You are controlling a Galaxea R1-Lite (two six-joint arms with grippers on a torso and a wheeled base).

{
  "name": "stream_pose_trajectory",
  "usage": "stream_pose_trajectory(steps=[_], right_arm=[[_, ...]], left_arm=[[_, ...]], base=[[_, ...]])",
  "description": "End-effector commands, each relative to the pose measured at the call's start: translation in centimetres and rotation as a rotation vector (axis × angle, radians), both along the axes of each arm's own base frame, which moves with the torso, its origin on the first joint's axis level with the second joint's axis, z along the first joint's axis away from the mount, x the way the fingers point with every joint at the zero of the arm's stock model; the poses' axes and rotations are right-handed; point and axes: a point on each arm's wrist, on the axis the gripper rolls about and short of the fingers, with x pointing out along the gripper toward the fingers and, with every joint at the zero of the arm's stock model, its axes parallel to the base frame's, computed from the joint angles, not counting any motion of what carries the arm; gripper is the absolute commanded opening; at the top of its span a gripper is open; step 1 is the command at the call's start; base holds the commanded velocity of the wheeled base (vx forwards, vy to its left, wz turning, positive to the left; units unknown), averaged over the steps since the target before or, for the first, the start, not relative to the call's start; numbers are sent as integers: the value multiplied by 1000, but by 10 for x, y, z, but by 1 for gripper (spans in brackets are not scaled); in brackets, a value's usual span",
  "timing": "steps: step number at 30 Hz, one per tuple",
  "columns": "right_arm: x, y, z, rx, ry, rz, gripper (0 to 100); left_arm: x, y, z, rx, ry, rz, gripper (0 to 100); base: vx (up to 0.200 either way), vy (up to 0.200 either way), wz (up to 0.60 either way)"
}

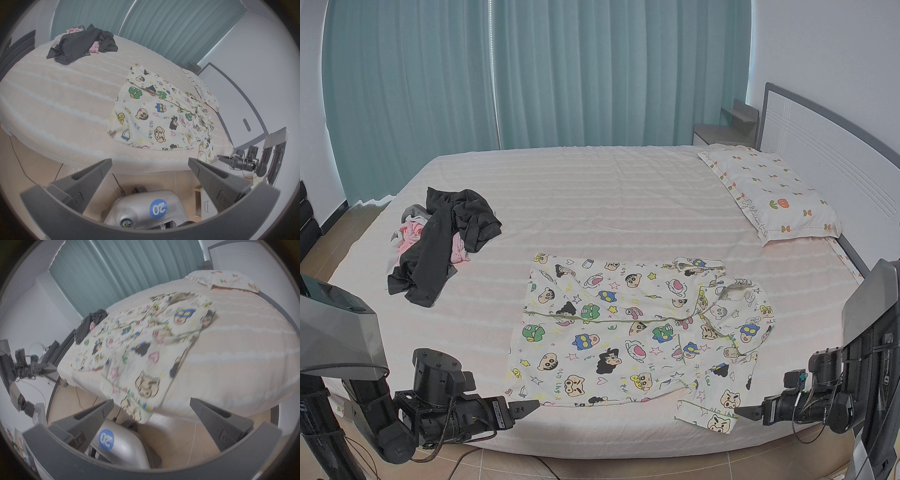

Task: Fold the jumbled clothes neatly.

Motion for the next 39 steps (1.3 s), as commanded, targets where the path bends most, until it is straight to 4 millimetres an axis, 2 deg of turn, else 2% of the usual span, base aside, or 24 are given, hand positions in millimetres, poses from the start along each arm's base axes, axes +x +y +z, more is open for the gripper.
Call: stream_pose_trajectory(steps=[1, 7, 16, 20, 23, 26, 38, 39], right_arm=[[-9, 15, -12, -22, 66, 47, 100], [5, 30, -23, -106, 18, 28, 100], [12, 38, -18, -49, -27, 89, 100], [16, 37, -18, -48, -43, 76, 100], [28, 33, -18, -41, -83, 48, 100], [37, 28, -30, -47, -66, 7, 100], [33, 27, -30, -30, -54, -3, 100], [33, 27, -31, -30, -54, -3, 0]], left_arm=[[0, 0, -5, -1, 23, 17, 100], [0, -1, -5, -2, 23, 17, 100], [0, -2, -2, -12, 6, 45, 100], [2, -3, -1, -18, -8, 46, 100], [2, -3, -1, -19, -10, 46, 100], [2, -3, -1, -18, -10, 47, 100], [2, -2, -1, -27, -8, 57, 100], [2, -2, -1, -28, -8, 58, 100]], base=[[0, 0, 0], [0, 0, 0], [0, 0, 0], [0, 0, 0], [0, 0, 0], [0, 0, 0], [0, 0, 0], [0, 0, 0]])
